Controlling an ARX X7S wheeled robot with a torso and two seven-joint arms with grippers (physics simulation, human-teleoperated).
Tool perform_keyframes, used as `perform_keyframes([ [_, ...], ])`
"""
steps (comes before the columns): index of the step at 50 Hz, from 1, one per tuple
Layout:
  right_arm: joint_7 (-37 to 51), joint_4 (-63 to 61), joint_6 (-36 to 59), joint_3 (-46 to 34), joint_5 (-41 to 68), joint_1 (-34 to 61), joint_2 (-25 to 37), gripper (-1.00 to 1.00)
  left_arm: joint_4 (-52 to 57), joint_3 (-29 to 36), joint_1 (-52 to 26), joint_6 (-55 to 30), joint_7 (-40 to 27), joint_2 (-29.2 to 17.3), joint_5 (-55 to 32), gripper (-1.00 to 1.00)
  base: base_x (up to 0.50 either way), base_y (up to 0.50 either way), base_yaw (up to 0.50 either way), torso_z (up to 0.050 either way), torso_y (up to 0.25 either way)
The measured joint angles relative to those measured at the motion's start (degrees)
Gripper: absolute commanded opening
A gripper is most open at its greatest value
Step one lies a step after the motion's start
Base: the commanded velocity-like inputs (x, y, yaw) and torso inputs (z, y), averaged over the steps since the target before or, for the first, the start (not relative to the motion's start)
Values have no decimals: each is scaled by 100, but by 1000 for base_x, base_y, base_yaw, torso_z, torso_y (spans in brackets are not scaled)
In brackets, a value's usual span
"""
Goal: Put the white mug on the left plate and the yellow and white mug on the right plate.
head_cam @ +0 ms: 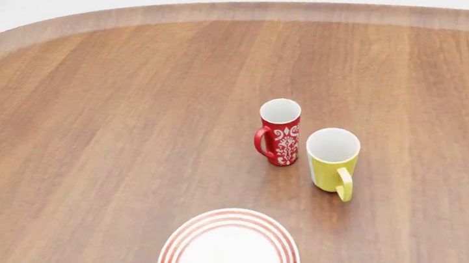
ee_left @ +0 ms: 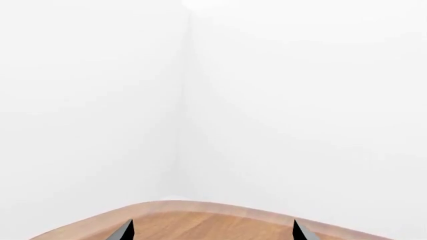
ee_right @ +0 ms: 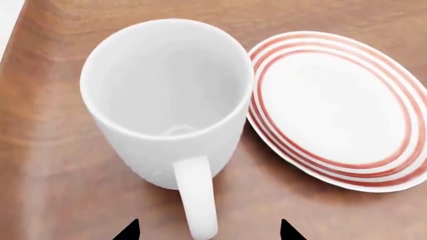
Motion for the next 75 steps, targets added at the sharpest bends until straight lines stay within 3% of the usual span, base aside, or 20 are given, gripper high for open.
perform_keyframes([
  [28, -102, 531, -83, -280, -159, 240, -269, 100, 96, -11, 5, -16, -78, -72, -67, 100, 0, 0, 0, 0, 0],
  [29, -105, 532, -84, -287, -162, 239, -269, -100, 97, -9, 5, -16, -81, -74, -68, 100, 0, 0, 0, 0, 0],
  [60, 148, -382, -469, -20, -54, -12, -9, -100, 42, 134, -47, -14, -113, -115, -43, 100, 0, 0, 0, 0, 0],
  [75, 580, -165, -383, 517, 277, 243, -301, -100, 86, 172, -44, -22, -134, -151, -57, 100, 0, 0, 0, 0, 0],
])
